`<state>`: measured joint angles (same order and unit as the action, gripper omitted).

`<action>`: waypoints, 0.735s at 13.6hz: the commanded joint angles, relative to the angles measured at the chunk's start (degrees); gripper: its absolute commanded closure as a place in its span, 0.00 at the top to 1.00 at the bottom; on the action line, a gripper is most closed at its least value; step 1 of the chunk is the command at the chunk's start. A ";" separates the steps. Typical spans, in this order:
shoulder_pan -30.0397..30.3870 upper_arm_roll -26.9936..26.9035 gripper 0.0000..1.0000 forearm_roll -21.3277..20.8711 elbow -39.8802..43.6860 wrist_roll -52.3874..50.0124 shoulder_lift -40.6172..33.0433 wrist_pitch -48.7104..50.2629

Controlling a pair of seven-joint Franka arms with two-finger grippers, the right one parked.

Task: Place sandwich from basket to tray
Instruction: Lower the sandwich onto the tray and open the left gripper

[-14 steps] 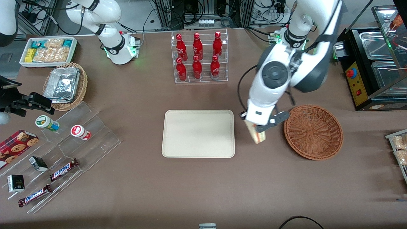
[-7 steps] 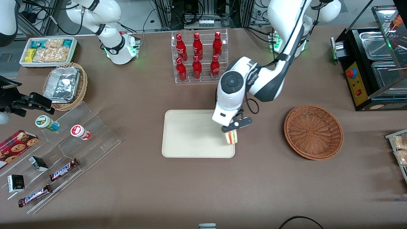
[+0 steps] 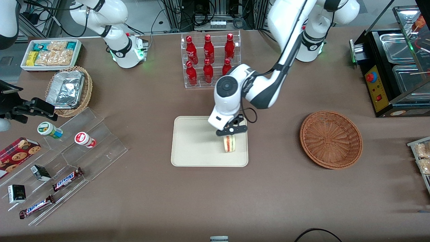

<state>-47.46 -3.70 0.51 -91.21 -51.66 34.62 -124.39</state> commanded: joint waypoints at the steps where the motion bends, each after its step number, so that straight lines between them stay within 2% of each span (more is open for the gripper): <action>1: -0.70 -0.78 0.12 -1.56 1.21 0.33 1.67 -0.58; 10: -0.26 -0.78 0.12 -1.56 1.39 2.09 5.63 -3.57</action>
<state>-47.59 -4.39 -0.45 -91.15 -50.04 38.96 -127.90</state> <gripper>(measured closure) 0.855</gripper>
